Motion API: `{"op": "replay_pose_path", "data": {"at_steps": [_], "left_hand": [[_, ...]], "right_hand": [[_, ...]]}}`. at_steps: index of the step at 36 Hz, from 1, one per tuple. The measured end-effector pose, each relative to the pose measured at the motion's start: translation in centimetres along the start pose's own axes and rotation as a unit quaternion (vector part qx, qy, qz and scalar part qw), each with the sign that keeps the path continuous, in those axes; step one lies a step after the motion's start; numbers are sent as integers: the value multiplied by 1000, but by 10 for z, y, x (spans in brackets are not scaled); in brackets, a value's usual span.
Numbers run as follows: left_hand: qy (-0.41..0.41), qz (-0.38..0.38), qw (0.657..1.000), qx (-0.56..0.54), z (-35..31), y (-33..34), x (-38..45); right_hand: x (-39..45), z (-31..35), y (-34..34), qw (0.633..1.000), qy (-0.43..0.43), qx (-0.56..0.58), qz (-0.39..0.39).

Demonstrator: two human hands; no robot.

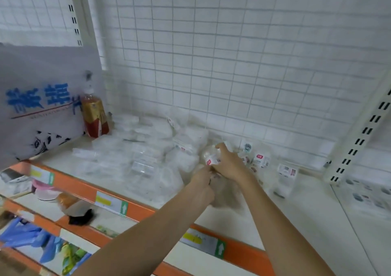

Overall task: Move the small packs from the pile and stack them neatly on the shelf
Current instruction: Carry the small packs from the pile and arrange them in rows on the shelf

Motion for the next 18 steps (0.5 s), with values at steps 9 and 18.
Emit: {"op": "replay_pose_path", "data": {"at_steps": [9,18], "left_hand": [[8,169,982,87,-14,18,2],[145,321,923,157,-29,43,-17]], "right_hand": [[-45,-36,-67,940,79,301,-137],[-91,-42,-53,882,142,425,-144]]}}
Point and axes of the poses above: each hand's wrist, its own x-axis towards the middle knuckle, its own y-axis out of the palm, z = x × y, the point moved 10 cm from there along x, towards the middle knuckle, and after that the axes turned 8 degrees about -z, right-handed, at the moved point
